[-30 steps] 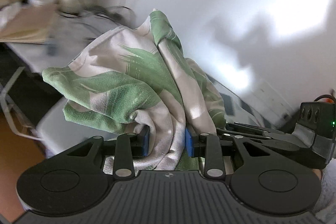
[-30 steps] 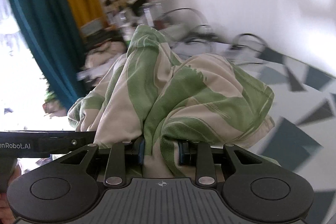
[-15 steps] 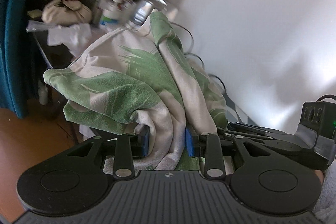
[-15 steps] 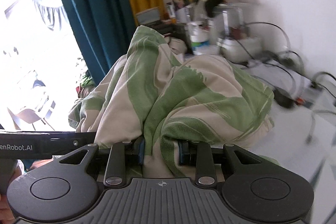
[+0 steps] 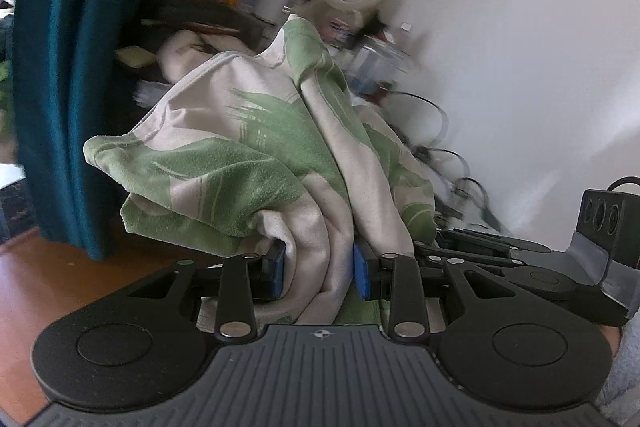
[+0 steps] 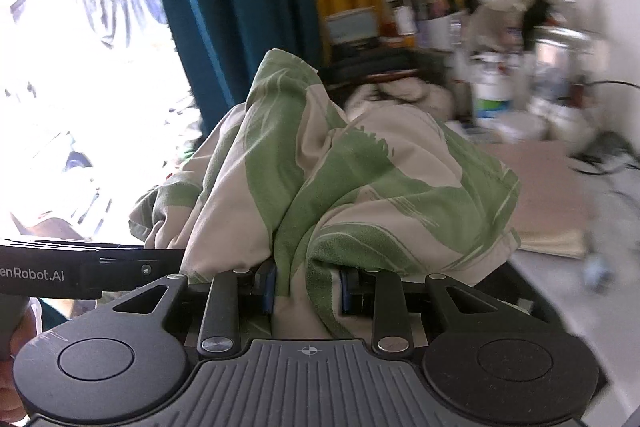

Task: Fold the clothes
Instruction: 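Carry the lifted shirt with both tools toward the tan chair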

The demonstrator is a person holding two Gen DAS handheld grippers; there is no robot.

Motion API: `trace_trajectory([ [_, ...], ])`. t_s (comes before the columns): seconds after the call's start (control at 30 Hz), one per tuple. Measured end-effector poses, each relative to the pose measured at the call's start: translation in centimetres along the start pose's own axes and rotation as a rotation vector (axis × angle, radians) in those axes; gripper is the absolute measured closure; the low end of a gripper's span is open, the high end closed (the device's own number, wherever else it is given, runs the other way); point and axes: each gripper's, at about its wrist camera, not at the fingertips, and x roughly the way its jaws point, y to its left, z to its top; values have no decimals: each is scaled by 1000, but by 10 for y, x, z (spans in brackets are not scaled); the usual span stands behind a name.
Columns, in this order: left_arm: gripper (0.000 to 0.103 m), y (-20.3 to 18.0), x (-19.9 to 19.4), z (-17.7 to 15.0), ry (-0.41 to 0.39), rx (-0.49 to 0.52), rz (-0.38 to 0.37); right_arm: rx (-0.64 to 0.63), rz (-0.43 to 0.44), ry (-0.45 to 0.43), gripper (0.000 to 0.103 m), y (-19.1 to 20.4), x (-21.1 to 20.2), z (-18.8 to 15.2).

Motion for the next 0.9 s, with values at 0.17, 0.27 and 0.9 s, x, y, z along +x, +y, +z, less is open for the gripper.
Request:
trace_trajectory([
  [0.17, 70, 60, -29, 12, -36, -58, 85, -54, 74, 42, 76, 56, 63, 22],
  [0.27, 70, 99, -41, 19, -54, -110, 138, -91, 120, 82, 76, 91, 104, 32],
  [0.9, 70, 398, -67, 176, -137, -259, 374, -229, 360, 173, 76, 283, 408, 177],
])
